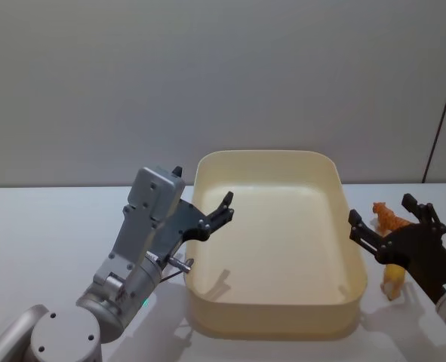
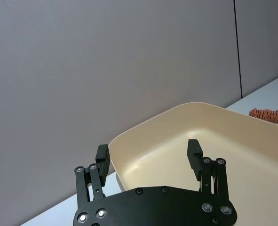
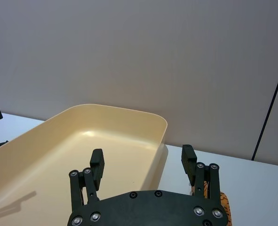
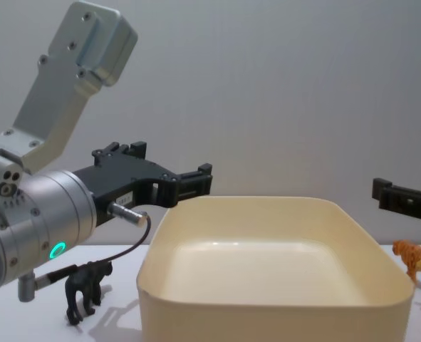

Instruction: Pick up the toy alternately with two hands and place it into the central storage box.

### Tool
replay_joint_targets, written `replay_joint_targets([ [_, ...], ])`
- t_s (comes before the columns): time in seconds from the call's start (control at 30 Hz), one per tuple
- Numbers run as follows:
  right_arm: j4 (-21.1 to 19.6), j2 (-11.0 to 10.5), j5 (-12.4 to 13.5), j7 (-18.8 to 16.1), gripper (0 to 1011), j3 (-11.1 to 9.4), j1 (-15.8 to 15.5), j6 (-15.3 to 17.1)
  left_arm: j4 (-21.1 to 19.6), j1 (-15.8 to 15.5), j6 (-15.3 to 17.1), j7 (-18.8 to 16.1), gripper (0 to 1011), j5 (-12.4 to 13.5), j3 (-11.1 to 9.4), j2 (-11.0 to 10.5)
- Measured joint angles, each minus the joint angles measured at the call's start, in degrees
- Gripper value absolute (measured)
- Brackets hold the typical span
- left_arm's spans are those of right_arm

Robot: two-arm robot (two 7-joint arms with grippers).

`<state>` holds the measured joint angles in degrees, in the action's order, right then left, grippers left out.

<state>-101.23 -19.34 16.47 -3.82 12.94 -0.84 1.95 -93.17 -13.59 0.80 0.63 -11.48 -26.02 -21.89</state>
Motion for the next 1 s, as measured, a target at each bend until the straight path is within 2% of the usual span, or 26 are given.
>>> replay_joint_targets([
  [1.0, 0.0, 0.0, 0.0, 0.0, 1001, 0.0, 0.0, 0.0, 0.0, 0.0, 0.0, 0.0, 1001, 0.0, 0.0, 0.0],
])
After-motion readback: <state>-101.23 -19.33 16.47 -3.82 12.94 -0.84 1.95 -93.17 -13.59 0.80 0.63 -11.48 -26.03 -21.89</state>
